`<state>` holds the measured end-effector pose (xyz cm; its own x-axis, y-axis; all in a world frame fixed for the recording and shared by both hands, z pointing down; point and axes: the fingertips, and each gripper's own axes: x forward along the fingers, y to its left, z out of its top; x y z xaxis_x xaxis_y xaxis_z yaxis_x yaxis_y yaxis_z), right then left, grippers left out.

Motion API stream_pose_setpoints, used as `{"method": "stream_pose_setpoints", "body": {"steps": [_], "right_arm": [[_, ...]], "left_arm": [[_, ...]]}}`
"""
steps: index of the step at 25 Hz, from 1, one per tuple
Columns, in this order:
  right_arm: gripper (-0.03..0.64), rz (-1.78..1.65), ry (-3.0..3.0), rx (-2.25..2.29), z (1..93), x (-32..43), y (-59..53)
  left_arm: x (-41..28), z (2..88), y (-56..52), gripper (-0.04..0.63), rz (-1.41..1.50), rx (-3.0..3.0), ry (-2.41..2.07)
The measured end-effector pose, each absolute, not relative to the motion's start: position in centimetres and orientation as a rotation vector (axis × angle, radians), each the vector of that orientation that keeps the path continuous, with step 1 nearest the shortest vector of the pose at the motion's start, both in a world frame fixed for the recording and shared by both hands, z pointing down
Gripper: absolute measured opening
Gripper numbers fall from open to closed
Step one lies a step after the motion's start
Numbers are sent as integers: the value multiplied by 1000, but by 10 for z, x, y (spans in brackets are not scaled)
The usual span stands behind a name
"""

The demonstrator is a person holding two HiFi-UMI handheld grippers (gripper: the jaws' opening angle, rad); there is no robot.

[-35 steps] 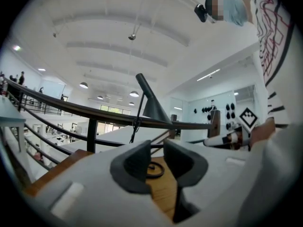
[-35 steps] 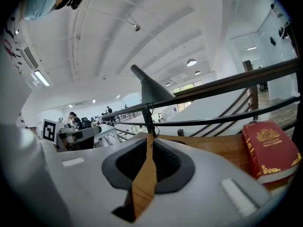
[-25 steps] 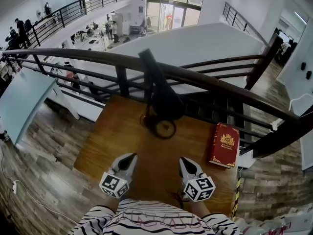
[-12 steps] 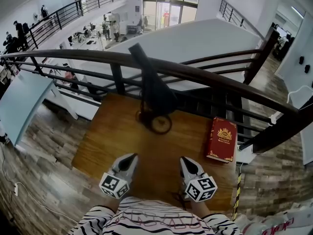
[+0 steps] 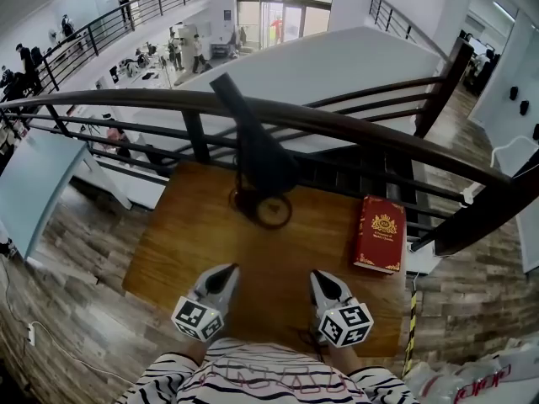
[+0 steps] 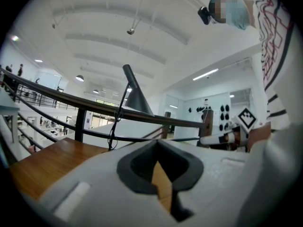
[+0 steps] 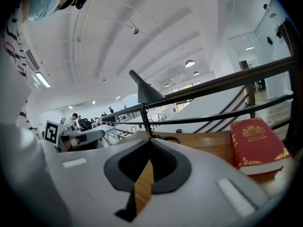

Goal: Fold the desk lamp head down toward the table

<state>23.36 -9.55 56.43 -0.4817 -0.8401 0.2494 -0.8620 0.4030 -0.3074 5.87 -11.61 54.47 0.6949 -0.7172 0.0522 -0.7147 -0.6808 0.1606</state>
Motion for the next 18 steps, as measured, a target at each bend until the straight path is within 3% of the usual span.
{"method": "stream_pose_setpoints", "body": {"steps": [18], "right_arm": [[0,606,-2567,1565,563,226,-101]], "left_arm": [[49,545,-123,2,-47,2717,-1158]]}}
